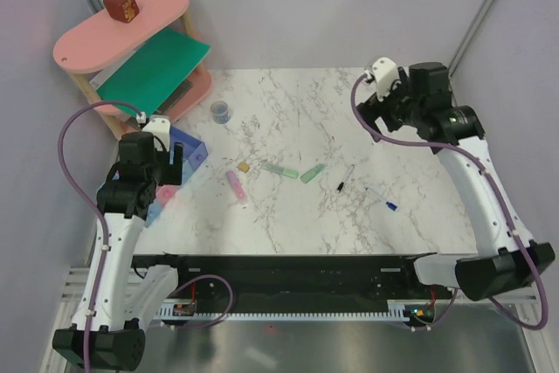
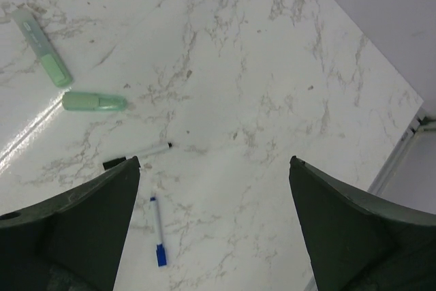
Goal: Sort the stationery into containers
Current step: Pick up the storage box at the corner of the board.
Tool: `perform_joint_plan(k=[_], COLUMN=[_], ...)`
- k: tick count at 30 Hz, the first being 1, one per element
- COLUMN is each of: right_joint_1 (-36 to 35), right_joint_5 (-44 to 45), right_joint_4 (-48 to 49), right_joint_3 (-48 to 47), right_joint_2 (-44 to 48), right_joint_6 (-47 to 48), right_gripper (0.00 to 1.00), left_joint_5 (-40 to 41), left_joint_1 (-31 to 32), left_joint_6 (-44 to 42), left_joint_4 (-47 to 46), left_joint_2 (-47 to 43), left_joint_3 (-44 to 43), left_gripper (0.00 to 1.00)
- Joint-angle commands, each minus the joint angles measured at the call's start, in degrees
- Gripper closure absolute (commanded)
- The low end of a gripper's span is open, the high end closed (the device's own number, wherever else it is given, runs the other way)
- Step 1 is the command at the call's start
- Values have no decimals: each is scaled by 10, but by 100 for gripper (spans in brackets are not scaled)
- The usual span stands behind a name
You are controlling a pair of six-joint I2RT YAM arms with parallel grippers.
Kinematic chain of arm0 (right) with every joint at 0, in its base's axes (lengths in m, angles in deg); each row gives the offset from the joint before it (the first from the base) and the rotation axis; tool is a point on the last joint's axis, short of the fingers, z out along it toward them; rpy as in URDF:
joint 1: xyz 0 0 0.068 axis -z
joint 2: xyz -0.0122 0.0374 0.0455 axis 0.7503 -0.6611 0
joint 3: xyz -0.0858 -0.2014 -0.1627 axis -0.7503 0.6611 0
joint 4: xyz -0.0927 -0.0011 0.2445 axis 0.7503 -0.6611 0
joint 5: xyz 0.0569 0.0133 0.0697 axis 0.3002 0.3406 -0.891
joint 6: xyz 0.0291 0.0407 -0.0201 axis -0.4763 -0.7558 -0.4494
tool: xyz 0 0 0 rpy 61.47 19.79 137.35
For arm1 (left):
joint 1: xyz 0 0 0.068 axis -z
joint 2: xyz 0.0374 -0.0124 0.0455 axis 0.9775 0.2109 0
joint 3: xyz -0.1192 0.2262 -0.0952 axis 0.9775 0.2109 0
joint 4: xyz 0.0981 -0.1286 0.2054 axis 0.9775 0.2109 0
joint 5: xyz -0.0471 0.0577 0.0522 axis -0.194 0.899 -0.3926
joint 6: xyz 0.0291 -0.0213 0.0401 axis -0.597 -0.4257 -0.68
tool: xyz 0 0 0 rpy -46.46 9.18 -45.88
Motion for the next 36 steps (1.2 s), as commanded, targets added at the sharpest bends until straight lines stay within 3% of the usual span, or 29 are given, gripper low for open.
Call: perform_joint_plan(k=[1, 7, 15, 21, 28, 36], right_joint_1=[-71, -105, -122, -124, -166, -244], right_joint_5=[44, 38, 50, 48, 9, 37], right_joint_4=[65, 102, 145, 166, 180, 179], right_joint_3=[-95, -171, -132, -127, -177, -316], right_joint_2=[-77, -184, -204, -216, -294, -427], right_joint_6=[-28, -71, -72, -72, -87, -58], right_gripper=[2, 2, 2, 2, 2, 2], left_joint_5=[46, -34, -76, -75, -70, -91], left_joint_1=[-26, -101, -171, -182, -208, -262], left_joint_6=[60, 119, 156, 167, 182, 173], left_joint_4=[7, 15, -32, -61, -59, -30], left_joint_2=[42, 135, 281, 359, 387, 352], left_joint_3=[-12, -38, -72, -90, -87, -93], left_gripper=[15, 26, 35, 38, 38, 35])
